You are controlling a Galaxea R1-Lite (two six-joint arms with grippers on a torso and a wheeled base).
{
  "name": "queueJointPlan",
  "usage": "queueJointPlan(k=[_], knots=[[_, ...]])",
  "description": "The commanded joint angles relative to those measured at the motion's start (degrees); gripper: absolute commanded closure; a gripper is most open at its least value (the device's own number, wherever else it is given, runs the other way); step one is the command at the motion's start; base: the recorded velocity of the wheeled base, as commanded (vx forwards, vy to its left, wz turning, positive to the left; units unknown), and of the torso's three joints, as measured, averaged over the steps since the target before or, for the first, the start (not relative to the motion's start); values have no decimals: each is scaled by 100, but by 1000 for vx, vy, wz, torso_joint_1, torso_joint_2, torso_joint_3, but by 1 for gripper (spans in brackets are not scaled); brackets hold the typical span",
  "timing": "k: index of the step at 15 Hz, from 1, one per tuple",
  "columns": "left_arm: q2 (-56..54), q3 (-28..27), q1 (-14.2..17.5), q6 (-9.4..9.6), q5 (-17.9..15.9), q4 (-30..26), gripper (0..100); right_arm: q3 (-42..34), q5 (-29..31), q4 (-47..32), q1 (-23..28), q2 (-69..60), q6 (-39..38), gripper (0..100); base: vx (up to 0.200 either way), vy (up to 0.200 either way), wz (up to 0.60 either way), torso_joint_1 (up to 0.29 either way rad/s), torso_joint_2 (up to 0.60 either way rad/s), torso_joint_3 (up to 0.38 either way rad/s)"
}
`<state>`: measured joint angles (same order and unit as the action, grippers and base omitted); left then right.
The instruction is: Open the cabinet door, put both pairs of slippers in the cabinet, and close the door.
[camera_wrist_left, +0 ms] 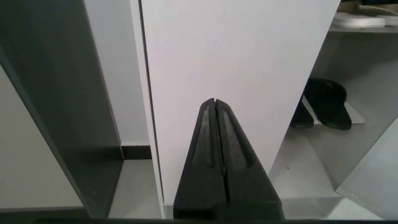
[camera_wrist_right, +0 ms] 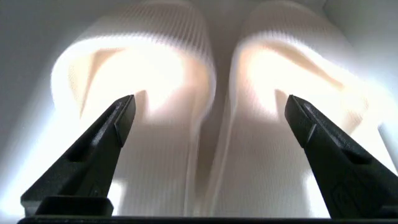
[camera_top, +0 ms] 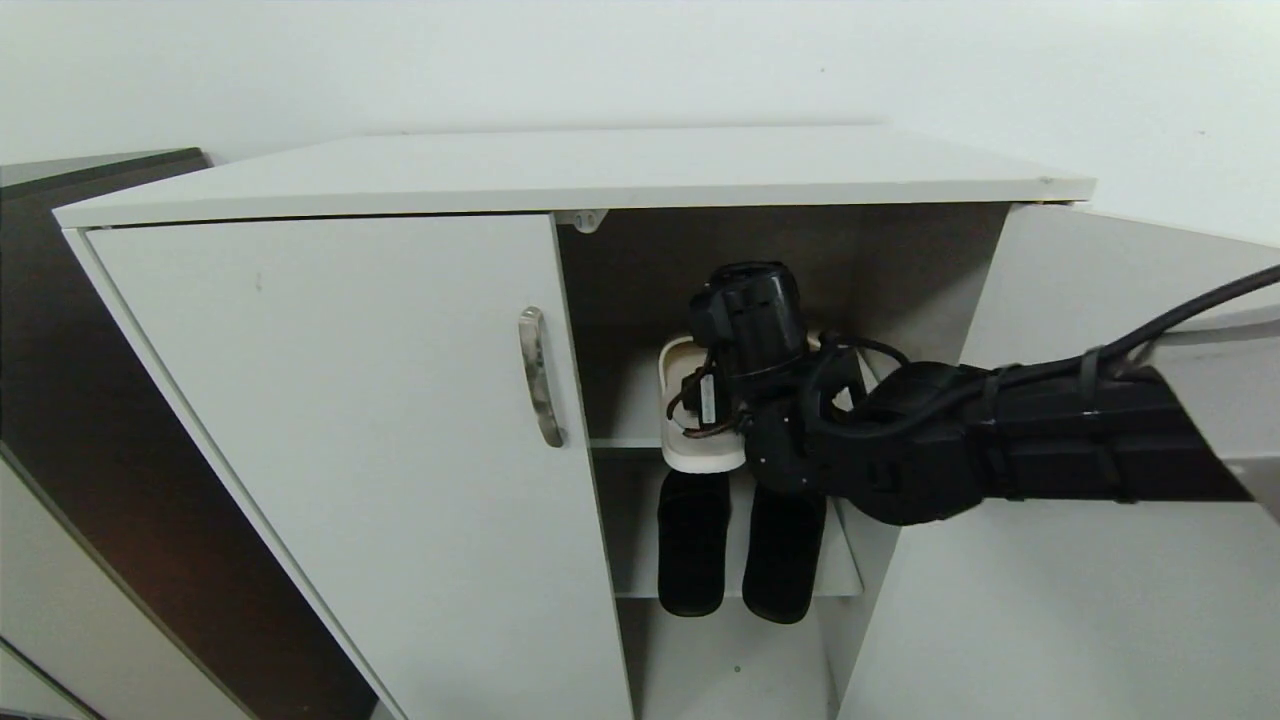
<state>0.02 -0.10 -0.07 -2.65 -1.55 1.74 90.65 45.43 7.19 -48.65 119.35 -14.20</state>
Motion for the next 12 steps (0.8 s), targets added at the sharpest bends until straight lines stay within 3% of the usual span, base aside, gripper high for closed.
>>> queueJointPlan(k=[1,5,12], knots=[[-2,1,-1,1,-3,1,100,-900,18,10,-435,-913,-162,100,0,0,0,0,0,0],[6,1,-1,1,-3,1,100,-1928,44,248,-839,-1528,-390,100,0,0,0,0,0,0],[6,1,-1,10,-3,1,100,-3018,194,1188,-953,-1590,-311,100,0,0,0,0,0,0]])
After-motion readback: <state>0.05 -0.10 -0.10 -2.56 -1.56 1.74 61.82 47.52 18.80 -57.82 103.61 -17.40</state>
